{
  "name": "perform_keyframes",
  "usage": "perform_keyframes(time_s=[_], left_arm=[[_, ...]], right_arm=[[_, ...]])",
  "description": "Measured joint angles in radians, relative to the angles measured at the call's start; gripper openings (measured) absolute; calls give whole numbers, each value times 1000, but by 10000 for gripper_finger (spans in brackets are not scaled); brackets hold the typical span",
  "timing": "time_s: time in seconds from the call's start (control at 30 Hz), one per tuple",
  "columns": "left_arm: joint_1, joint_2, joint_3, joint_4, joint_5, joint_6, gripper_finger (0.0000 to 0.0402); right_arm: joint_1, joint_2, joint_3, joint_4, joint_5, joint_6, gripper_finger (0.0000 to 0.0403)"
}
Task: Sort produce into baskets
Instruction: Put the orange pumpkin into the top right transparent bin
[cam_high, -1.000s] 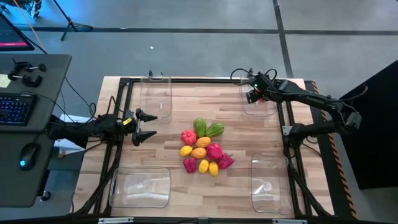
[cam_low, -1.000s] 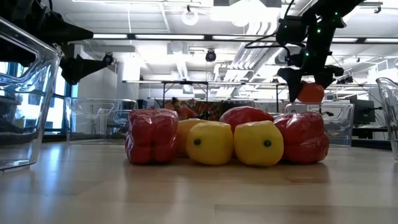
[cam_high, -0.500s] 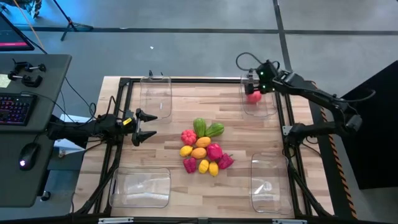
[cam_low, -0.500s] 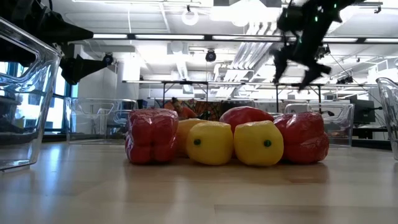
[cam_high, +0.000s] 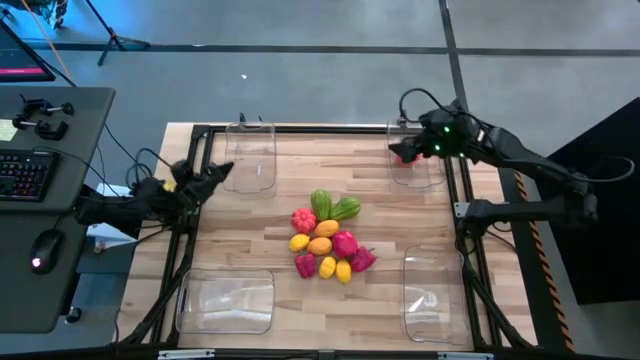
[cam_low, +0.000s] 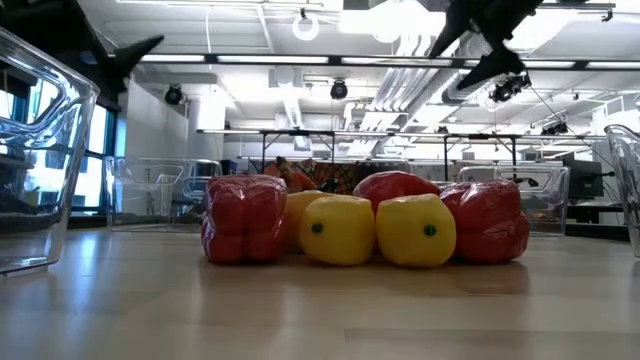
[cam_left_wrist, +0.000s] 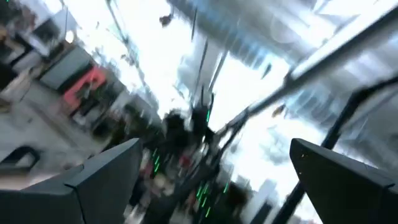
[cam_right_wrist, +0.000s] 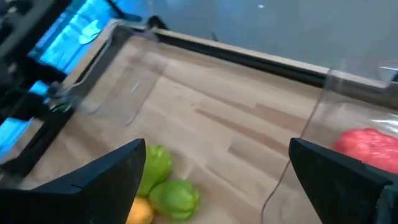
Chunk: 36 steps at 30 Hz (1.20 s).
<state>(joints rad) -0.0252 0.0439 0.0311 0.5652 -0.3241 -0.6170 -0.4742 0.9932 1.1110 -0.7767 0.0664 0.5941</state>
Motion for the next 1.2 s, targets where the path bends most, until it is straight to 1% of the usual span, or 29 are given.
perform_keyframes(time_s=[0.03, 0.1, 0.17, 0.27, 0.37, 0.47, 0.53, 0.6, 0.73, 0.9, 1.03, 1.2], left_arm=[[0, 20, 20, 0, 24, 1, 395], [0, 90, 88, -46, 108, 16, 395], [-1, 192, 181, -140, 142, 18, 395], [0, 393, 346, -356, 157, 65, 395], [1, 598, 534, -640, 161, 171, 395], [5, 791, 706, -882, 166, 270, 395], [5, 901, 799, -984, 166, 310, 395], [4, 987, 862, -1048, 167, 351, 395], [4, 1117, 915, -1060, 216, 414, 395], [4, 1235, 920, -1061, 221, 410, 395], [4, 1324, 920, -1054, 216, 410, 395], [6, 1460, 920, -936, 212, 394, 395]], right_arm=[[21, -11, 0, -2, 9, 0, 385], [63, -25, 0, -1, 41, -9, 385], [99, -32, 0, -1, 86, -17, 385], [137, -32, 0, -1, 144, -19, 385], [155, -32, 0, -1, 162, -27, 385], [168, -33, 0, -8, 163, -36, 385], [177, -34, 0, -19, 163, -38, 385], [186, -35, 0, -36, 163, -48, 385], [198, -35, 0, -70, 163, -69, 385], [200, -35, 0, -95, 163, -81, 385], [200, -35, 0, -106, 169, -125, 385], [200, -35, 0, -106, 200, -153, 385]])
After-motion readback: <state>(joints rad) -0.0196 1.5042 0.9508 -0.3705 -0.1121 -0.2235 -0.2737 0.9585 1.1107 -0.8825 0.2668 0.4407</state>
